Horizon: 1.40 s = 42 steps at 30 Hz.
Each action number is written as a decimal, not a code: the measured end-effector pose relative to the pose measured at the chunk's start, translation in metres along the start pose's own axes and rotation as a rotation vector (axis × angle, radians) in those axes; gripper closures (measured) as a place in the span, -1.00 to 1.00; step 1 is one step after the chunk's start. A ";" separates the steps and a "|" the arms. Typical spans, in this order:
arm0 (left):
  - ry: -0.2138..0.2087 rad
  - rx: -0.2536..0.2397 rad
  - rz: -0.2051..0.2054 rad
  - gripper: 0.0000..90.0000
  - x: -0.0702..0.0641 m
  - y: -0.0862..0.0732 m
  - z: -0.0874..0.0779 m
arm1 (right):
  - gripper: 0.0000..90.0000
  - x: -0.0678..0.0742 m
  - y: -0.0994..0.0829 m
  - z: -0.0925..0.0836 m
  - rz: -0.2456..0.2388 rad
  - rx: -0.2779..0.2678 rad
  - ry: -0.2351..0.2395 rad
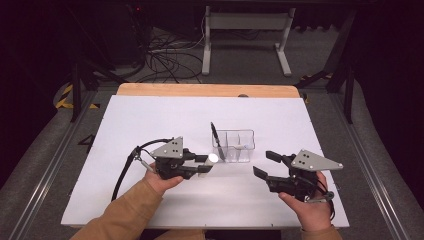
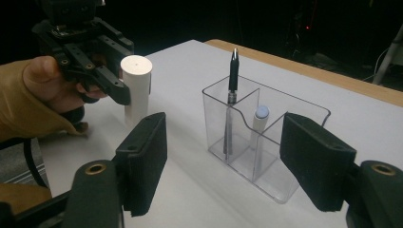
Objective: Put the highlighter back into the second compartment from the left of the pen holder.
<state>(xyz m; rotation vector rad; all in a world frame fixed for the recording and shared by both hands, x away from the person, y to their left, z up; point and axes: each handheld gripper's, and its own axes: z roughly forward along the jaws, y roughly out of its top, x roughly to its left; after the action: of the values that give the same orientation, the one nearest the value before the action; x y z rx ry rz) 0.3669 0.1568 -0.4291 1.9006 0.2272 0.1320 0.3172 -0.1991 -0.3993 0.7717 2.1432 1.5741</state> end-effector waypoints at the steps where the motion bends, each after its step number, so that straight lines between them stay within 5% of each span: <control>1: 0.004 -0.021 -0.003 0.51 0.000 -0.001 0.001 | -0.26 0.001 0.000 0.000 0.001 0.001 0.001; 10: 0.028 -0.137 -0.043 0.51 -0.007 -0.003 0.011 | -0.26 0.002 0.000 0.002 0.008 0.001 0.011; 16: 0.092 -0.181 -0.047 0.50 -0.011 -0.010 0.023 | -0.26 0.006 0.001 0.004 0.007 0.002 0.024; 29: 0.173 -0.172 -0.029 0.50 -0.027 -0.019 0.046 | -0.13 0.024 0.008 0.025 0.028 -0.026 0.066; 42: 0.166 -0.158 -0.021 0.50 -0.033 -0.019 0.053 | 0.00 0.041 0.008 0.064 0.088 0.027 0.053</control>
<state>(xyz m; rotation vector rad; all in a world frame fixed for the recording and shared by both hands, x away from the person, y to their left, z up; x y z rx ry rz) 0.3434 0.1066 -0.4647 1.7311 0.3399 0.2862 0.3246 -0.1242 -0.4099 0.8522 2.1997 1.6298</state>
